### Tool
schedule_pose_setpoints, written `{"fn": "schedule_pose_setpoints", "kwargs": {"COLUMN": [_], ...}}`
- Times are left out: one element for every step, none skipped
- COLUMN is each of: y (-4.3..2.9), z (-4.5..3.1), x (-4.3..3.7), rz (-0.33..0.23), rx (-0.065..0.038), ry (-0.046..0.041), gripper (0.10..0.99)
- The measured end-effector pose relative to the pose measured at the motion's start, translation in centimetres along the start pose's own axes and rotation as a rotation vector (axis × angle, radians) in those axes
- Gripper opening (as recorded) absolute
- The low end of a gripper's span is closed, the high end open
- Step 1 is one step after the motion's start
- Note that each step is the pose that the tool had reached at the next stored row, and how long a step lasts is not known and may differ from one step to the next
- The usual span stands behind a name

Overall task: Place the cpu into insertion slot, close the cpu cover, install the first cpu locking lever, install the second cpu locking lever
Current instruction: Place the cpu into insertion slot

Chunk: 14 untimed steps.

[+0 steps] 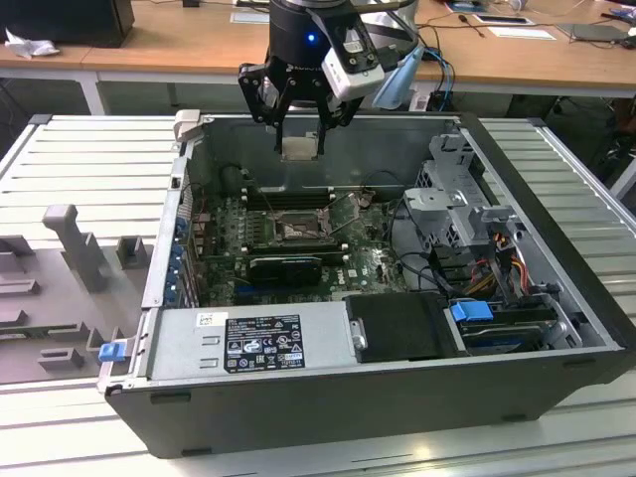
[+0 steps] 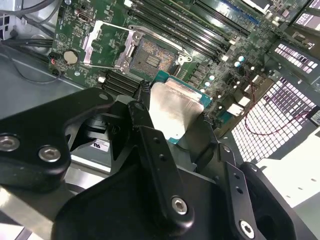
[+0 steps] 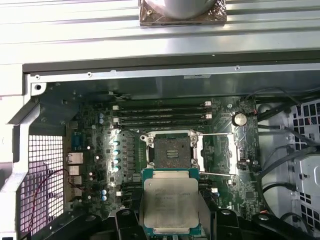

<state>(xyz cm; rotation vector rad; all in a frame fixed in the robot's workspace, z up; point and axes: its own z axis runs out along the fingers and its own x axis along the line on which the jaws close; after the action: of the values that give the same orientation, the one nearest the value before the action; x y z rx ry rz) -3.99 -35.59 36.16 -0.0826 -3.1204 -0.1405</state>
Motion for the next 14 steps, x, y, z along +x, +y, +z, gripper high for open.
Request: {"fn": "schedule_pose_setpoints", "kwargs": {"y": [0.0, 0.0, 0.0, 0.0, 0.0, 0.0, 0.0, 0.0, 0.0, 0.0, 0.0, 0.0, 0.0, 0.0], "z": [0.0, 0.0, 0.0, 0.0, 0.0, 0.0, 0.0, 0.0, 0.0, 0.0, 0.0, 0.0, 0.0, 0.0], "x": [0.0, 0.0, 0.0, 0.0, 0.0, 0.0, 0.0, 0.0, 0.0, 0.0, 0.0, 0.0, 0.0, 0.0], "rz": [0.001, 0.003, 0.005, 0.006, 0.008, 0.012, 0.015, 0.02, 0.024, 0.027, 0.029, 0.032, 0.033, 0.035], "rx": [0.0, 0.0, 0.0, 0.0, 0.0, 0.0, 0.0, 0.0, 0.0, 0.0, -0.001, -0.001, -0.001, -0.001], "ry": [-0.0002, -0.0003, -0.0004, -0.0006, -0.0008, -0.0011, -0.0013, -0.0017, -0.0022, -0.0024, -0.0027, -0.0028, -0.003, -0.0031], "gripper": [0.529, 0.529, 0.529, 0.529, 0.529, 0.529, 0.529, 0.529, 0.529, 0.529, 0.529, 0.529, 0.529, 0.529]}}
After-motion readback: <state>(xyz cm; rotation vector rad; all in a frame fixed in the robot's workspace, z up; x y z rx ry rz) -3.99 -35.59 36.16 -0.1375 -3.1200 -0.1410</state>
